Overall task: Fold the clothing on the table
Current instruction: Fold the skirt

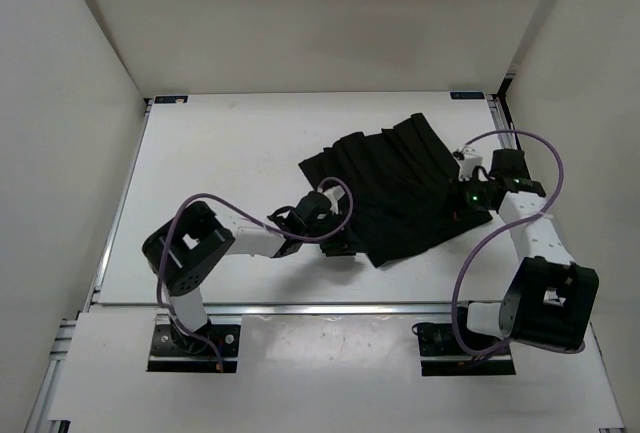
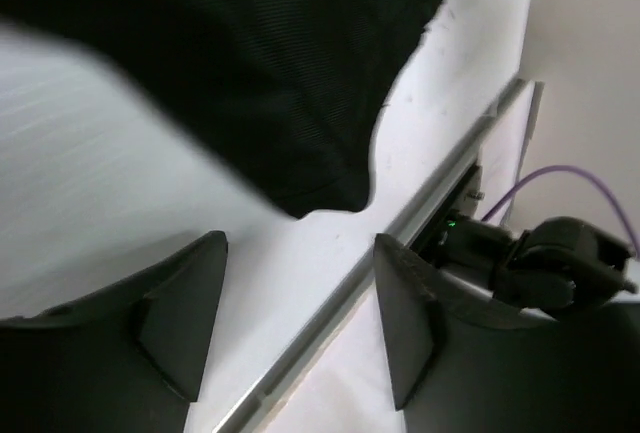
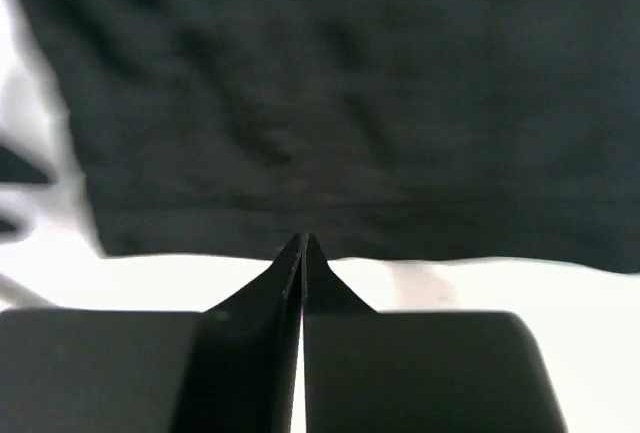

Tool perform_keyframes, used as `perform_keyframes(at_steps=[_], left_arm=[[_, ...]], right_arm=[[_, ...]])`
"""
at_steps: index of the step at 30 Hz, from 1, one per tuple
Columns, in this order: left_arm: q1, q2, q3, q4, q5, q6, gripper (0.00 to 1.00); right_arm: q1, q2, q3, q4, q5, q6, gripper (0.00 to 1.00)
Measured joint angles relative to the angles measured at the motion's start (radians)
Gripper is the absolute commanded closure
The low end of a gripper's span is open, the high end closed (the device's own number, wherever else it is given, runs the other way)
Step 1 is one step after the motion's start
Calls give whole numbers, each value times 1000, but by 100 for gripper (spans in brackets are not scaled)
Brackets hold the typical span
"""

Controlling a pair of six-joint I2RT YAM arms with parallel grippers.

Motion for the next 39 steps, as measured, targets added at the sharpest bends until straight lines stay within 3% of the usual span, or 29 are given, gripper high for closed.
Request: perform_keyframes(at_steps=[1,3,4,8,14,18,22,32,39], left_arm=[[8,-15,-20,-6,-12,1,66],[34,-70,-71,-33,-53,14,86],[56,-111,-98,-57,-74,17,90],[167,-313,-187,-132,-145,34,93],[281,-569,-323,-192,-201,29,95],[321,-720,-425,-243,-227,-5,97],[372,-894,-510,-305,-245,-45,97],[613,-1328,-634,-506,-224,-103,100],[712,-1446,-660,-592,-174,-121,100]], right_arm=[[23,5,5,-20,-27,0,100],[87,34,40,-75,-105,-6,100],[118,62,68,-102,-153,-11,100],[223,202,177,-164,-317,-32,100],[414,327,253,-294,-353,-142,100],[466,497,379,-420,-381,-246,100],[504,582,408,-444,-347,-275,100],[671,567,349,-299,-175,-205,99],[664,566,290,-198,-38,-130,100]])
